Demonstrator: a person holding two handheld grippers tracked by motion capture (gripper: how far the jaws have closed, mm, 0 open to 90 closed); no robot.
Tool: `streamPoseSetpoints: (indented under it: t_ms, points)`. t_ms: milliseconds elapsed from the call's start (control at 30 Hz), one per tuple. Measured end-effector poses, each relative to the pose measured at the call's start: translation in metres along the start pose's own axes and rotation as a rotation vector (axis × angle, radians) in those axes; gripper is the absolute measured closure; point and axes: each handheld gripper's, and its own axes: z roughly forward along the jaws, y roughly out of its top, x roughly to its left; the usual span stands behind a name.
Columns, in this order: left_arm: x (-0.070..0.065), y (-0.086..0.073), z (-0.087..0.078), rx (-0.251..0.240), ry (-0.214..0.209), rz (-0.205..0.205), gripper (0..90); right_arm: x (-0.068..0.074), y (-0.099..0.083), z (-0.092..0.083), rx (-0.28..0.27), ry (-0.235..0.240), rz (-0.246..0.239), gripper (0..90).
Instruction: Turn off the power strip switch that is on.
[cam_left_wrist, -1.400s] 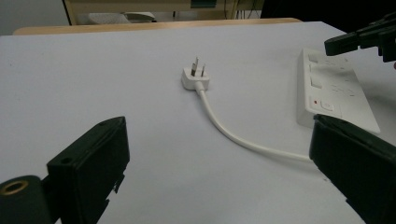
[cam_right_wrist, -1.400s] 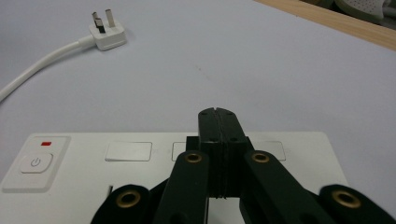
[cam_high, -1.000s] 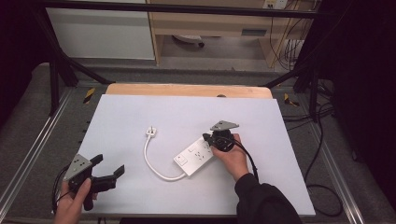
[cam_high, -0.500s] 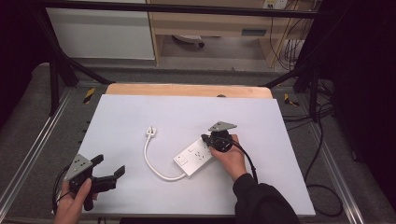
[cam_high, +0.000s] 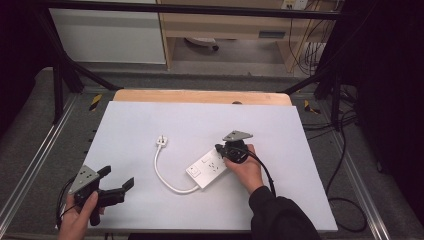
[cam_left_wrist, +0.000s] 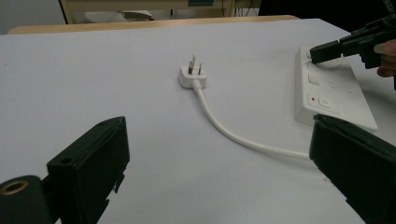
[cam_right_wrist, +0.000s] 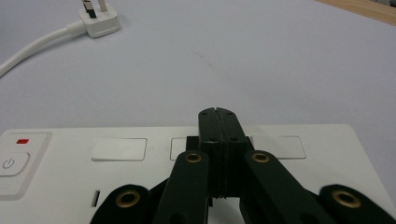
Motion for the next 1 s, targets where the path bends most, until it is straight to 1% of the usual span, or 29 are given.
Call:
streamPoseSetpoints:
  t_ms: [600,1000]
  points:
    - [0.0001,0.0001,-0.0001,-0.003,0.001,0.001,4.9,-0.0015,-0.0007,-0.0004,-0.005,-0.011,-0.006,90.0]
    - [-0.0001,-0.0001,-0.0001,-0.001,0.000,0.001,4.9,-0.0015,-0.0023,-0.0001,-0.016,-0.010,0.004,90.0]
